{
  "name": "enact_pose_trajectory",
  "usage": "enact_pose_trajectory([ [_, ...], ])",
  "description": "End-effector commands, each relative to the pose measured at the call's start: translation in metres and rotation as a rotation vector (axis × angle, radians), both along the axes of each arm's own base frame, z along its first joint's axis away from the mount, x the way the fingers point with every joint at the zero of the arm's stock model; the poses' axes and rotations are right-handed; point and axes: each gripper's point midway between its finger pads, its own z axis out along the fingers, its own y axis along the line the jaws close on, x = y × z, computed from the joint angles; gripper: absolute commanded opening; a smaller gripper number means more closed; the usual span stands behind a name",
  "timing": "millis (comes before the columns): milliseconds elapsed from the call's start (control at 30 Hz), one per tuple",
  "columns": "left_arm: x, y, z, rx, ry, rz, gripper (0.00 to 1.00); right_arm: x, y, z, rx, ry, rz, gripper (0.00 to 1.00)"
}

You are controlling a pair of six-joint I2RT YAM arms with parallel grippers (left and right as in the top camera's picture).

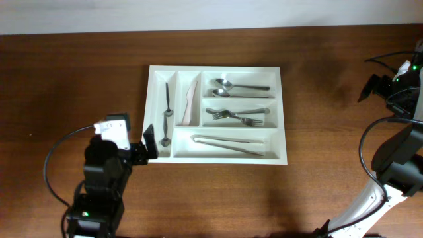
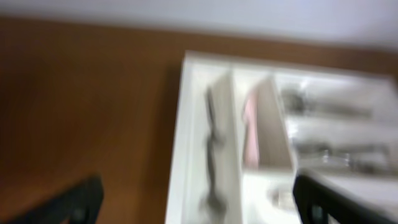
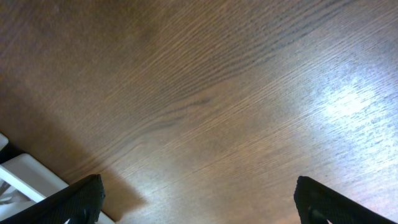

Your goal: Pack container

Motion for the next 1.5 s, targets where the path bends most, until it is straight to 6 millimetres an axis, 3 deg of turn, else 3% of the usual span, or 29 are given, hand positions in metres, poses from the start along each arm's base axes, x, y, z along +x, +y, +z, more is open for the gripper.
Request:
enact_pose_trajectory([
  [0,-0.01,-0.016,-0.005,0.087,-0.191,-0.149,0.99,0.003,0.001,0.013,-0.018,-0.035,0.012,0.99],
  [67,-0.02,-0.015,-0.007,0.125,-0.306,-0.162,0.99,0.003,0.001,0.013,-0.018,-0.035,0.012,0.99],
  [233,-0.035,-0.008,-0.016,0.187,-0.396,-0.153,0.99,0.003,0.001,0.013,-0.018,-0.035,0.012,0.99],
  [500,-0.043,0.012,-0.029,0.209,-0.416,-0.081,0.99,0.003,0.001,0.013,-0.018,-0.035,0.012,0.99],
  [667,-0.05,0.013,-0.037,0.205,-0.425,-0.088,0.99,0.003,0.001,0.013,-0.018,-0.035,0.012,0.99],
  [767,-0.052,0.012,-0.046,0.2,-0.391,-0.098,0.99,0.003,0.001,0.013,-0.018,-0.035,0.012,0.99],
  [1467,-0.052,0.012,-0.046,0.196,-0.392,-0.102,0.99,0.003,0.001,0.013,-0.018,-0.035,0.012,0.99],
])
